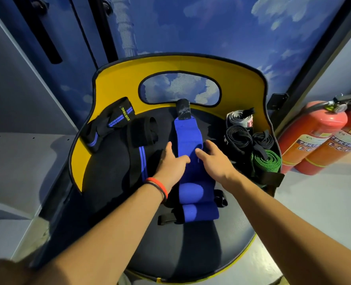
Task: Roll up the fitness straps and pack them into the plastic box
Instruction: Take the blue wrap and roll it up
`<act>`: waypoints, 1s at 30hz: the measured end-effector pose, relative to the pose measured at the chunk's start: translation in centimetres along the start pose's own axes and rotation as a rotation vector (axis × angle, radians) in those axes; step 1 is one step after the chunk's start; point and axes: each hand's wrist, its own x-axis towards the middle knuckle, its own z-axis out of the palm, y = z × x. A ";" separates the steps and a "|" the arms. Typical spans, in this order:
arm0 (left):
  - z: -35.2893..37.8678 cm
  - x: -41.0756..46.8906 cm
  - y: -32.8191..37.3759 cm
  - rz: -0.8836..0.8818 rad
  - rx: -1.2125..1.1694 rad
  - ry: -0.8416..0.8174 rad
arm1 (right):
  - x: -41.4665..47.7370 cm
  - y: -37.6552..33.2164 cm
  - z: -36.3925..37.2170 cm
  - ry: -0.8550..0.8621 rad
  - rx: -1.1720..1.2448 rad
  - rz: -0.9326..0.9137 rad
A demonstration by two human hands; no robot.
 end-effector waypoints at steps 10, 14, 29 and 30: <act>1.1 3.5 0.6 0.018 0.168 -0.075 | 4.1 0.6 0.4 -0.081 -0.063 0.035; 0.3 2.9 0.1 0.183 0.250 -0.001 | 3.5 1.2 -0.1 0.019 -0.075 -0.061; -0.5 -3.6 -1.4 0.217 0.464 -0.418 | -10.4 7.9 -0.3 0.193 0.113 -0.011; -0.5 -3.8 -1.4 0.191 0.428 -0.401 | -11.0 8.3 0.0 0.184 0.075 0.006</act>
